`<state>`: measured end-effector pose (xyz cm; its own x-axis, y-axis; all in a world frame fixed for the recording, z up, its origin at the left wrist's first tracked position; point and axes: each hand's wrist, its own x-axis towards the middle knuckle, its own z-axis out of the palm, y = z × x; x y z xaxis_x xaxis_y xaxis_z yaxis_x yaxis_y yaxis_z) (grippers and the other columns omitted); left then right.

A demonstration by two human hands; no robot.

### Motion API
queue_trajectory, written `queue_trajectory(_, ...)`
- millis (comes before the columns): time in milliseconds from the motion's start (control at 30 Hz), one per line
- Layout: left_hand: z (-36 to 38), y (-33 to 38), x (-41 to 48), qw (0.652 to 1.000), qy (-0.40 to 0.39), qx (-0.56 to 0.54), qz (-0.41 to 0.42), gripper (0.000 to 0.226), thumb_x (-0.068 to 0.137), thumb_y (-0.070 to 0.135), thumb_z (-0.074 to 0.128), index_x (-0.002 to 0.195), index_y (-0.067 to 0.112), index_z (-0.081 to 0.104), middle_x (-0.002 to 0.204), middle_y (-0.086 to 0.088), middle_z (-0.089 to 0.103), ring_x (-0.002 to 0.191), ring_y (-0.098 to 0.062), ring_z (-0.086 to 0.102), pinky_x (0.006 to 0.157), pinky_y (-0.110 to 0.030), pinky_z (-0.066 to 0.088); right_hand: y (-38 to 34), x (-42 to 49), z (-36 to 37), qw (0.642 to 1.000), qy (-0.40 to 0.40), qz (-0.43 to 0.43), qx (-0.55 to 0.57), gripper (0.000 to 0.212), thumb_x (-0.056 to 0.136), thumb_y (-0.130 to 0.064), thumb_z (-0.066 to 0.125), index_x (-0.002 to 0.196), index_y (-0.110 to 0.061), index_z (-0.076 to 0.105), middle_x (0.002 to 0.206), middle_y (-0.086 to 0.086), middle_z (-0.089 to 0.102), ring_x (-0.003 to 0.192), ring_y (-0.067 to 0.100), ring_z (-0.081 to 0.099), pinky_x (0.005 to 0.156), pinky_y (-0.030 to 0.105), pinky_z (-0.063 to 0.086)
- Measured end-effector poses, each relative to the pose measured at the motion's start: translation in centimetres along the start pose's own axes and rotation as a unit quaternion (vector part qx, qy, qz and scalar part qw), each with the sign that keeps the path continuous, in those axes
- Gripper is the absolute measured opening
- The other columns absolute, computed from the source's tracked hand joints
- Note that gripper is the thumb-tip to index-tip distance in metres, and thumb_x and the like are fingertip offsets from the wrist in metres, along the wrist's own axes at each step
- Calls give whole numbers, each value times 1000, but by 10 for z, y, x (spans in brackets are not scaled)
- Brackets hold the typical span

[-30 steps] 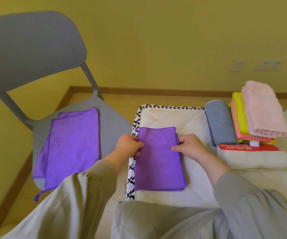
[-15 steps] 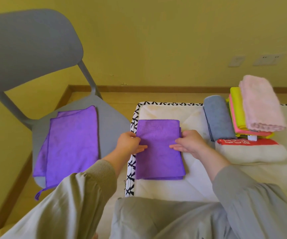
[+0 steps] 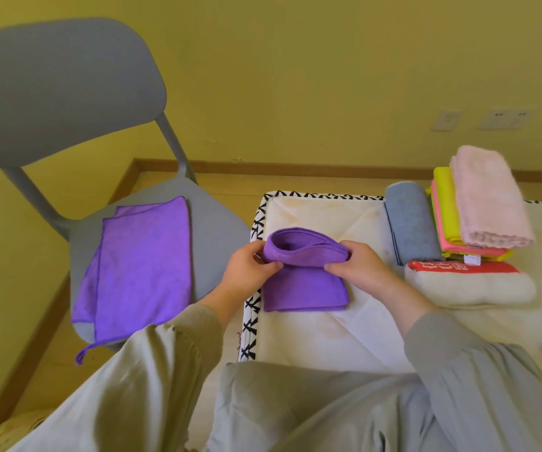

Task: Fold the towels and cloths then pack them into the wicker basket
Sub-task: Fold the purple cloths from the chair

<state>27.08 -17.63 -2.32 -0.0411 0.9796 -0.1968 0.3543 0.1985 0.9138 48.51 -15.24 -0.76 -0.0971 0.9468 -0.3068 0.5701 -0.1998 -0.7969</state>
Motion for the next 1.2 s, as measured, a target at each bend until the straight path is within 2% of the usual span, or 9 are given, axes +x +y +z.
queue_trajectory(133, -3, 4, -1, 987, 27, 128, 89, 14, 82, 27, 71, 95, 28, 67, 90, 14, 62, 95, -12, 52, 72, -13, 40, 2, -4, -3, 997, -4, -30, -64, 14, 76, -11, 69, 87, -3, 67, 92, 17, 68, 87, 30, 63, 73, 35, 48)
queue_trajectory(267, -6, 6, -8, 967, 25, 207, 149, 26, 83, 17, 67, 108, 23, 67, 101, 10, 63, 101, -11, 44, 82, -25, 40, 1, -10, -8, 976, 27, -95, -195, 10, 76, -16, 70, 86, -13, 71, 131, 5, 55, 121, 26, 44, 96, 28, 35)
queue_trajectory(433, -9, 5, -15, 921, 29, 291, 258, 28, 76, 18, 62, 103, 15, 69, 91, -2, 65, 88, -21, 50, 70, -25, 37, -5, -18, -10, 943, 65, -185, -271, 12, 75, -8, 67, 84, -16, 66, 94, 0, 62, 97, 22, 48, 75, 25, 31)
queue_trajectory(633, -10, 2, -21, 884, 63, 345, 310, 18, 63, 9, 58, 81, 9, 64, 71, -2, 60, 67, -25, 54, 52, -33, 47, -6, -17, -4, 846, 144, -326, -397, 30, 48, 2, 76, 66, -13, 57, 65, 0, 55, 72, 28, 52, 67, 29, 27)
queue_trajectory(733, -13, 0, -18, 850, 62, 392, 347, 22, 53, -4, 63, 70, 9, 58, 64, -3, 56, 56, -26, 51, 45, -29, 43, -7, -18, -6, 803, 160, -388, -424, 24, 53, 4, 68, 65, -11, 55, 63, 4, 52, 68, 28, 51, 68, 29, 30)
queue_trajectory(833, -15, -4, -20, 791, 17, 467, 394, 31, 44, -8, 66, 67, 10, 57, 63, -5, 52, 55, -25, 49, 45, -28, 37, -5, -26, 2, 746, 111, -442, -486, 13, 63, 0, 51, 66, -11, 57, 63, 6, 52, 69, 28, 50, 72, 35, 41)
queue_trajectory(967, -9, -21, -31, 742, -68, 545, 385, 39, 32, 5, 78, 63, 17, 58, 63, 0, 53, 56, -21, 52, 49, -24, 40, 4, -37, 15, 700, -14, -422, -575, 24, 46, -12, 77, 59, -18, 58, 55, -1, 51, 65, 23, 55, 92, 36, 42)
queue_trajectory(1100, -7, -26, -38, 757, -47, 521, 392, 13, 57, 23, 57, 68, 16, 56, 65, 0, 53, 58, -23, 52, 52, -26, 41, 3, -41, 17, 692, -22, -419, -588, 26, 46, -12, 77, 62, -18, 57, 54, -2, 50, 64, 22, 53, 97, 35, 34)
queue_trajectory(1200, -5, -18, -38, 768, -3, 489, 414, 9, 62, 11, 48, 69, 13, 54, 62, -3, 51, 54, -25, 48, 49, -28, 36, 0, -40, 12, 693, 53, -449, -562, 19, 60, 4, 62, 64, -13, 55, 55, 3, 48, 64, 26, 49, 90, 34, 33)
